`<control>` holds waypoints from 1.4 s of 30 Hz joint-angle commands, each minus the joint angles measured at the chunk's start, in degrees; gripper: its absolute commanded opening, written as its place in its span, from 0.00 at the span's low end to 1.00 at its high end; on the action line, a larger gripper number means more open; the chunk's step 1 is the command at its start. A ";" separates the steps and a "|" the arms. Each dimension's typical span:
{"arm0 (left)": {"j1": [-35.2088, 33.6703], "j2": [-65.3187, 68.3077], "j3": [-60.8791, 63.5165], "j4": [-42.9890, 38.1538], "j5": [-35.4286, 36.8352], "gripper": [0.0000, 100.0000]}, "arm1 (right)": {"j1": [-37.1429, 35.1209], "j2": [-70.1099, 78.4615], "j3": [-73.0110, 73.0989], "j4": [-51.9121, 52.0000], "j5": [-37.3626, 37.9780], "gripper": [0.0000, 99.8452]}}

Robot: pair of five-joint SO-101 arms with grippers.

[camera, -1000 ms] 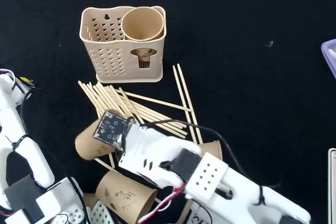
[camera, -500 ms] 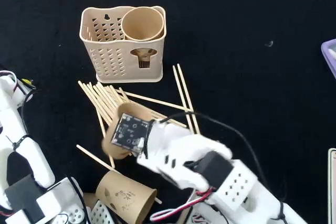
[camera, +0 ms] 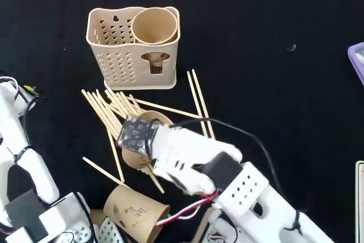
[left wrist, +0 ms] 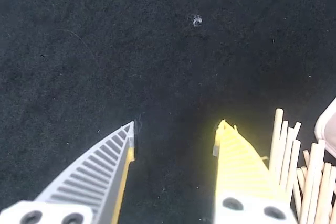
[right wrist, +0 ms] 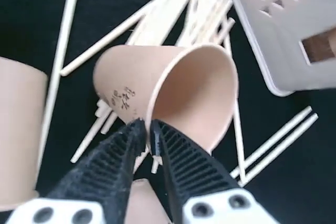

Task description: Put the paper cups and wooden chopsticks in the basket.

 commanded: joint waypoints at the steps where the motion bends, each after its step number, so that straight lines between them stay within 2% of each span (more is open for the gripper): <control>1: -0.04 -2.11 -0.48 -0.88 0.26 0.24 | -2.64 1.01 -2.59 0.70 -2.90 0.11; 4: -0.04 -2.11 -0.48 -0.88 0.26 0.24 | -2.81 1.36 -1.98 0.09 -2.81 0.13; 9: -0.04 -2.11 -0.48 -0.88 0.26 0.24 | -2.64 1.01 0.40 -3.52 -2.73 0.01; 11: -0.13 -2.11 -0.48 -0.88 0.26 0.24 | -2.46 1.01 -1.54 -2.90 -2.73 0.01; 18: -0.13 -2.11 -0.40 -0.44 0.26 0.24 | -2.29 -0.13 -27.38 12.04 2.29 0.01; 23: -0.04 -2.11 -0.40 -0.35 0.26 0.24 | 5.36 1.36 -46.11 14.51 6.51 0.01; 27: -0.04 -2.11 -0.40 -0.26 0.26 0.24 | 12.31 7.60 -54.73 13.01 13.89 0.01; 31: -0.04 -2.11 -0.31 -0.26 0.26 0.24 | 17.14 18.24 -59.65 8.88 17.58 0.01; 38: -0.04 -2.11 0.48 -0.35 0.26 0.24 | 20.40 37.05 -73.54 8.44 22.07 0.01; 42: -0.04 -2.11 0.48 -0.35 0.26 0.24 | 20.40 43.56 -81.45 8.88 22.24 0.01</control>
